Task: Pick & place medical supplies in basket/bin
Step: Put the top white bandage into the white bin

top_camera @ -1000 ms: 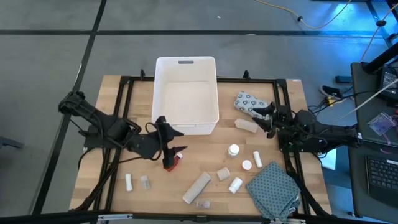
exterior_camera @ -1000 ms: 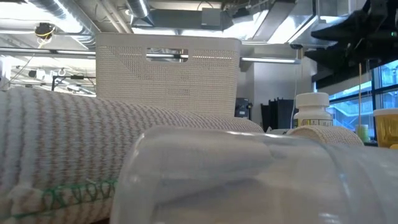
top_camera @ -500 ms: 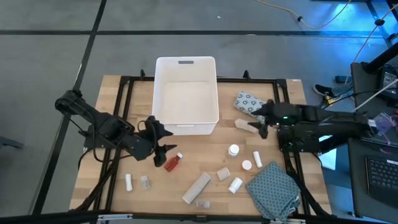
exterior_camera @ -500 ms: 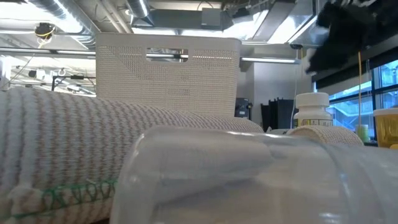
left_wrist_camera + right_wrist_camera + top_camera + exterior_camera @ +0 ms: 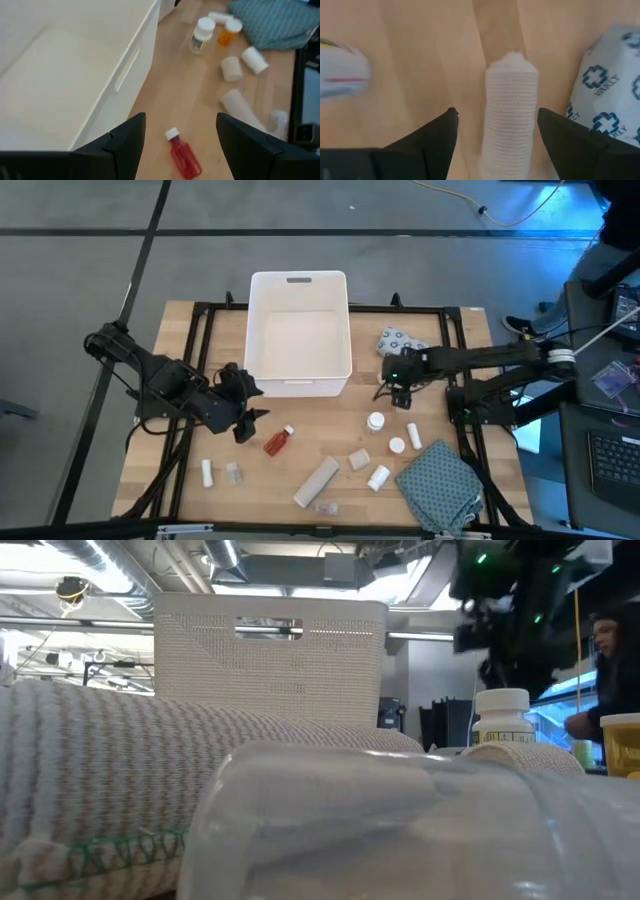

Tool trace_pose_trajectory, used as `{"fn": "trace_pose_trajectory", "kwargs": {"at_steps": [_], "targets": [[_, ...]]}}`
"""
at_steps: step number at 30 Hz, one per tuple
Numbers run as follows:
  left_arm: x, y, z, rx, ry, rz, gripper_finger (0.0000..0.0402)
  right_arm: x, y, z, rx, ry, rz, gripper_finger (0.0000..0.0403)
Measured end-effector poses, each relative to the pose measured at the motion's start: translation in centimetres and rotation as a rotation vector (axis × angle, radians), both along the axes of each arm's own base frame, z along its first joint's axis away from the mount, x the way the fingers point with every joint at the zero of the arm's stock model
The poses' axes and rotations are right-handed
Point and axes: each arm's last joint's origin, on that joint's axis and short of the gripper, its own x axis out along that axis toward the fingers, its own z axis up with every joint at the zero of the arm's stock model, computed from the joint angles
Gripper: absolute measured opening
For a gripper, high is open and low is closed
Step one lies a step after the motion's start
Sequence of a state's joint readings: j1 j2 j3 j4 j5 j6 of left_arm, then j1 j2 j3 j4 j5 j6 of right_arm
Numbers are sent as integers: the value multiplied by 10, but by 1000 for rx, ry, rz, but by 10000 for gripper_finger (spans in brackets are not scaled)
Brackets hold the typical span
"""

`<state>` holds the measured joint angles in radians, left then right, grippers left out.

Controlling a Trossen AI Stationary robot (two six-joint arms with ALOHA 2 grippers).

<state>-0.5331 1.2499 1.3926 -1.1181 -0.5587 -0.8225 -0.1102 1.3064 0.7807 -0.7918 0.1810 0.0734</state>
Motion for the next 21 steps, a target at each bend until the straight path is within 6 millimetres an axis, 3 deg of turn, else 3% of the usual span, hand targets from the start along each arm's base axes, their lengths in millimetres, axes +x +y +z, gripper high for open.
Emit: {"fn": "trace_pose_trajectory", "kwargs": {"at_steps": [10,15,21], "targets": [[-42,24,20,56,-102,115,235,14,-26,-41,66,159,-72,261],[-68,41,25,129,-216,171,235,18,-32,-50,93,155,-67,204],[-97,60,4,112,-272,248,235,20,-36,-50,93,126,-89,120]]}}
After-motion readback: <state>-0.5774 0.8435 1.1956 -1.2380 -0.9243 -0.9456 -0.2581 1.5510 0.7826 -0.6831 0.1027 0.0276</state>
